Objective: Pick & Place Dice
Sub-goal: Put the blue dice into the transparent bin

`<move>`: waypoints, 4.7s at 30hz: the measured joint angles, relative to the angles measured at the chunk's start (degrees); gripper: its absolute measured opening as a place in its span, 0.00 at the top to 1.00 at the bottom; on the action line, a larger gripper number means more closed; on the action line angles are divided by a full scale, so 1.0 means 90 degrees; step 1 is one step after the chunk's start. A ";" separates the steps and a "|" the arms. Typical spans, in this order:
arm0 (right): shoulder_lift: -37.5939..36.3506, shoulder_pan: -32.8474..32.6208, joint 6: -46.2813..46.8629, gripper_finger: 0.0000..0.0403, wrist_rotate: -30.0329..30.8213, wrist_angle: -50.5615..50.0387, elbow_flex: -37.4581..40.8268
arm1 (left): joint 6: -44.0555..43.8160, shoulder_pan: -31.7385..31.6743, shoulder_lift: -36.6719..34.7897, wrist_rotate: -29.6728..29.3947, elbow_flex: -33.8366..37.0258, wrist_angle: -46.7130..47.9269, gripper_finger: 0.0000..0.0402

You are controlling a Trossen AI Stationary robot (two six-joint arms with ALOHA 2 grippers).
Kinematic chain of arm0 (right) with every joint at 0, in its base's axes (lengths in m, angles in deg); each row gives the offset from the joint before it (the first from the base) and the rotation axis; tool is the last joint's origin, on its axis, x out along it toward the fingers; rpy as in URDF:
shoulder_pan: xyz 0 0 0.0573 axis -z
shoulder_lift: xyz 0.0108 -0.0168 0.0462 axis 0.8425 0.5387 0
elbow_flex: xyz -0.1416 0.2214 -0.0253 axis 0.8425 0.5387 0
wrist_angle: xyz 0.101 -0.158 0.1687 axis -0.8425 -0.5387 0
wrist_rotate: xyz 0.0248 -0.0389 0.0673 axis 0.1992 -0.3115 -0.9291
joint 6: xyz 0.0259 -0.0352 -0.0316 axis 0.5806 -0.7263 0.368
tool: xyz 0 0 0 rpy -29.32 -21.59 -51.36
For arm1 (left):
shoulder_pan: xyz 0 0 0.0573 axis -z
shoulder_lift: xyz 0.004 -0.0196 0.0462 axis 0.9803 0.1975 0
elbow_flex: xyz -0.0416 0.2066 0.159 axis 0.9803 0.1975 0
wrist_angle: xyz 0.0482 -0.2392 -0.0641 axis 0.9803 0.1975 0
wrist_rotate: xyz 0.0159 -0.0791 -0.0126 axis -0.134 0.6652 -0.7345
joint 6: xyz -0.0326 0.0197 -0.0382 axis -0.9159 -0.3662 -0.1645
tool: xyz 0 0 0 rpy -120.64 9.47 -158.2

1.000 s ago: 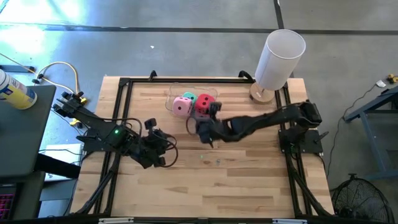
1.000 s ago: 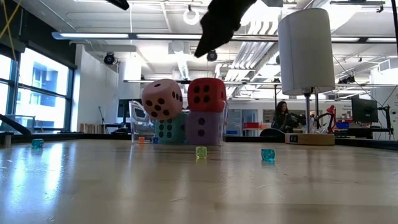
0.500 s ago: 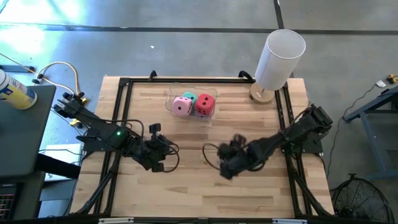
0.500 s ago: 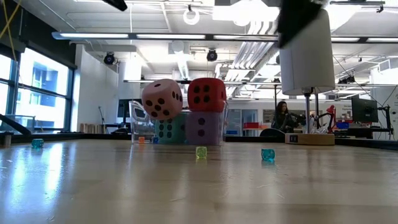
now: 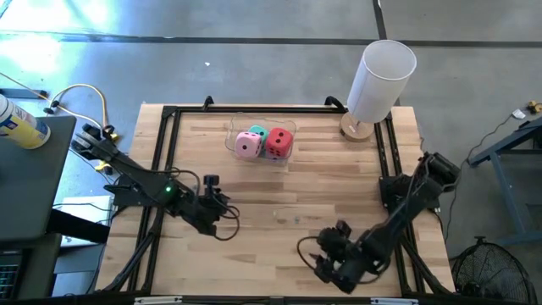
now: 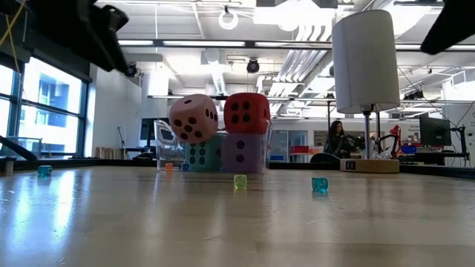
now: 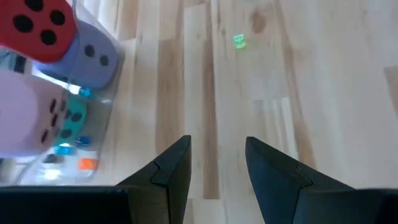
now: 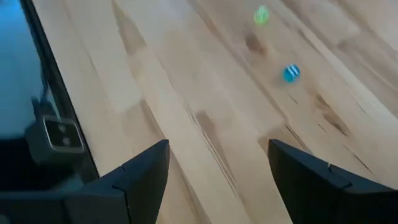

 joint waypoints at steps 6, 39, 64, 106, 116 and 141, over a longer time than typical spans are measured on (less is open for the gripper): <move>0.0002 -0.0236 0.0015 0.35 0.1170 0.2066 0.1310 | 0.0272 0.0405 -0.1027 0.0319 0.1237 -0.1453 0.64; 0.0978 0.0274 -0.1888 0.35 0.2098 0.5065 0.3488 | 0.1415 -0.0419 -0.1957 0.3281 0.3633 -0.5510 0.64; 0.1748 0.1323 -0.2685 0.35 0.1907 0.6206 0.3461 | 0.0626 -0.1191 -0.0986 0.3263 0.3630 -0.6358 0.64; 0.0882 0.1857 -0.3461 0.91 0.0968 0.5807 0.3516 | 0.1056 -0.1002 0.0191 0.3437 0.3628 -0.7401 0.64; -0.0976 0.3008 -0.4612 0.91 0.1380 0.4168 0.3512 | 0.0973 -0.1000 0.0191 0.4411 0.3628 -0.7738 0.64; -0.0082 0.6170 -0.8388 0.91 -0.2476 0.4689 0.0153 | 0.1410 -0.1437 0.0433 0.4686 0.3628 -0.7410 0.64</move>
